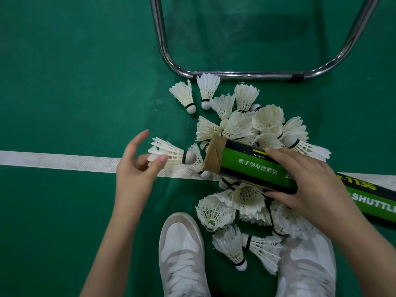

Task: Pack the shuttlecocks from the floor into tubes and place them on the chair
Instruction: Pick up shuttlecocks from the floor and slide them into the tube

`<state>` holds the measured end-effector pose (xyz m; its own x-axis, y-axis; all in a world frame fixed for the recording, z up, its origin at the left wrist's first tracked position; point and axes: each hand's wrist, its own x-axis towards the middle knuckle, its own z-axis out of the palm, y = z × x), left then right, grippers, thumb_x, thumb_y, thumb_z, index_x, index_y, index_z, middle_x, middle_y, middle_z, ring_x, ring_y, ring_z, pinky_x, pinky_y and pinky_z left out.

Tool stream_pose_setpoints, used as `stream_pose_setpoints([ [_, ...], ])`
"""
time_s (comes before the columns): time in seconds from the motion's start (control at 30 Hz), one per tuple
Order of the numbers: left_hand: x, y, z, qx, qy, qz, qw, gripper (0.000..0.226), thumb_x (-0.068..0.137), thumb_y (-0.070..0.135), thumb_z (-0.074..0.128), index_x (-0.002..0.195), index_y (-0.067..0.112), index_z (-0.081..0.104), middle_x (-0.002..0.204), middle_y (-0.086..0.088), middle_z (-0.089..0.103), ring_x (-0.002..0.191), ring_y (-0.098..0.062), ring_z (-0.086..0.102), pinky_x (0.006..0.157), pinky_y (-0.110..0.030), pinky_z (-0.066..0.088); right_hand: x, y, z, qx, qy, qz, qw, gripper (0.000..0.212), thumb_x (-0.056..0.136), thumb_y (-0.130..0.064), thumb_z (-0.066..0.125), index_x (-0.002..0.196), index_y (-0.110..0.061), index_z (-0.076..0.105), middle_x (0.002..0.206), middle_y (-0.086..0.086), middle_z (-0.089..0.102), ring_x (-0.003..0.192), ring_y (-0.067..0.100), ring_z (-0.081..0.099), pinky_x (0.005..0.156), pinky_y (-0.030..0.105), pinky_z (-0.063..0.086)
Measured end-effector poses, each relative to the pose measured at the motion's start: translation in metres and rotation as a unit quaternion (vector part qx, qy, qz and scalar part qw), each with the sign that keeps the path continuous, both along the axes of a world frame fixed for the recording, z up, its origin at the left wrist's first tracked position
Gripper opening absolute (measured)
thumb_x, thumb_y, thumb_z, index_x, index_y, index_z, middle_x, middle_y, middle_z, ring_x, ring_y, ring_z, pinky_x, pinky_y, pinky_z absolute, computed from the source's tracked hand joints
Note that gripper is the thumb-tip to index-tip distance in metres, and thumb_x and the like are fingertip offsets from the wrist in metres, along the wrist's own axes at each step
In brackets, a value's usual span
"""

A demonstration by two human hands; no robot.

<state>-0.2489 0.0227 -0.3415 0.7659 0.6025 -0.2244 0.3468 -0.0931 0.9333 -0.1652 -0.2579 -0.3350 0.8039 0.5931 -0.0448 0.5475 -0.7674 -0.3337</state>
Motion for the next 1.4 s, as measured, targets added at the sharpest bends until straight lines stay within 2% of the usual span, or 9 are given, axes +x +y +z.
stream_pose_setpoints([
  [0.13, 0.006, -0.010, 0.013, -0.026, -0.034, -0.011, 0.999, 0.052, 0.085, 0.009, 0.067, 0.119, 0.046, 0.052, 0.075, -0.015, 0.053, 0.078, -0.019, 0.054, 0.086, -0.024, 0.047, -0.002, 0.001, 0.000, -0.007, 0.000, 0.003, 1.000, 0.091, 0.053, -0.037, 0.086, 0.133, -0.025, 0.044, 0.122, 0.001, 0.059, 0.106, 0.026, 0.059, 0.088, 0.044, 0.043],
  [0.23, 0.008, -0.020, 0.019, -0.038, -0.037, -0.035, 0.998, 0.052, 0.085, 0.009, 0.067, 0.119, 0.046, 0.052, 0.073, -0.016, 0.055, 0.078, -0.017, 0.053, 0.083, -0.021, 0.046, -0.003, 0.003, -0.001, -0.010, -0.005, 0.009, 1.000, 0.091, 0.052, -0.037, 0.086, 0.133, -0.024, 0.045, 0.122, 0.000, 0.059, 0.105, 0.025, 0.059, 0.088, 0.043, 0.043],
  [0.43, 0.011, -0.035, 0.023, -0.081, -0.040, -0.062, 0.994, 0.053, 0.084, 0.005, 0.064, 0.124, 0.036, 0.049, 0.062, 0.008, 0.066, 0.068, 0.001, 0.062, 0.073, -0.008, 0.046, -0.004, 0.002, -0.002, -0.005, -0.004, 0.012, 1.000, 0.092, 0.052, -0.036, 0.086, 0.133, -0.025, 0.044, 0.123, 0.001, 0.059, 0.106, 0.025, 0.058, 0.089, 0.043, 0.042],
  [0.8, 0.012, -0.049, 0.026, -0.125, -0.024, -0.116, 0.985, 0.049, 0.080, 0.027, 0.059, 0.126, 0.041, 0.047, 0.063, 0.005, 0.062, 0.071, -0.012, 0.054, 0.074, -0.014, 0.045, -0.005, 0.003, -0.003, 0.004, -0.013, 0.017, 1.000, 0.091, 0.051, -0.036, 0.086, 0.132, -0.023, 0.046, 0.120, 0.000, 0.060, 0.102, 0.024, 0.060, 0.088, 0.042, 0.043],
  [1.0, 0.012, -0.054, 0.028, -0.116, -0.019, -0.147, 0.982, 0.070, 0.065, 0.029, 0.073, 0.126, 0.048, 0.044, 0.070, -0.013, 0.064, 0.065, -0.010, 0.057, 0.071, -0.018, 0.045, -0.006, 0.004, -0.003, 0.010, 0.001, 0.019, 1.000, 0.092, 0.053, -0.035, 0.086, 0.133, -0.024, 0.043, 0.121, -0.001, 0.058, 0.105, 0.024, 0.057, 0.090, 0.040, 0.041],
  [1.1, 0.012, -0.054, 0.026, -0.096, -0.011, -0.162, 0.982, 0.078, 0.060, 0.029, 0.079, 0.122, 0.059, 0.043, 0.086, -0.023, 0.067, 0.078, -0.021, 0.065, 0.091, -0.032, 0.048, -0.007, 0.004, -0.003, 0.011, 0.002, 0.019, 1.000, 0.091, 0.053, -0.035, 0.086, 0.134, -0.025, 0.043, 0.122, -0.001, 0.058, 0.106, 0.022, 0.055, 0.090, 0.038, 0.040],
  [1.2, 0.012, -0.057, 0.024, -0.057, 0.003, -0.181, 0.982, 0.088, 0.062, 0.027, 0.087, 0.123, 0.067, 0.038, 0.110, -0.017, 0.066, 0.108, -0.025, 0.062, 0.104, -0.041, 0.042, -0.008, 0.005, -0.003, 0.016, -0.002, 0.019, 1.000, 0.091, 0.053, -0.034, 0.086, 0.133, -0.024, 0.043, 0.121, 0.000, 0.058, 0.106, 0.023, 0.056, 0.090, 0.039, 0.041],
  [1.3, 0.012, -0.061, 0.021, -0.039, 0.010, -0.183, 0.982, 0.087, 0.065, 0.027, 0.082, 0.126, 0.067, 0.035, 0.123, -0.017, 0.061, 0.118, -0.035, 0.055, 0.107, -0.049, 0.039, -0.008, 0.005, -0.002, 0.015, -0.009, 0.020, 1.000, 0.092, 0.052, -0.035, 0.086, 0.133, -0.024, 0.043, 0.121, 0.001, 0.059, 0.105, 0.024, 0.058, 0.089, 0.040, 0.041],
  [1.4, 0.013, -0.062, 0.020, -0.043, 0.007, -0.176, 0.983, 0.088, 0.067, 0.021, 0.083, 0.127, 0.065, 0.035, 0.119, -0.006, 0.065, 0.113, -0.028, 0.059, 0.104, -0.046, 0.043, -0.009, 0.004, -0.003, 0.017, -0.011, 0.025, 0.999, 0.092, 0.053, -0.034, 0.086, 0.133, -0.023, 0.042, 0.121, 0.001, 0.058, 0.105, 0.024, 0.057, 0.089, 0.039, 0.040],
])
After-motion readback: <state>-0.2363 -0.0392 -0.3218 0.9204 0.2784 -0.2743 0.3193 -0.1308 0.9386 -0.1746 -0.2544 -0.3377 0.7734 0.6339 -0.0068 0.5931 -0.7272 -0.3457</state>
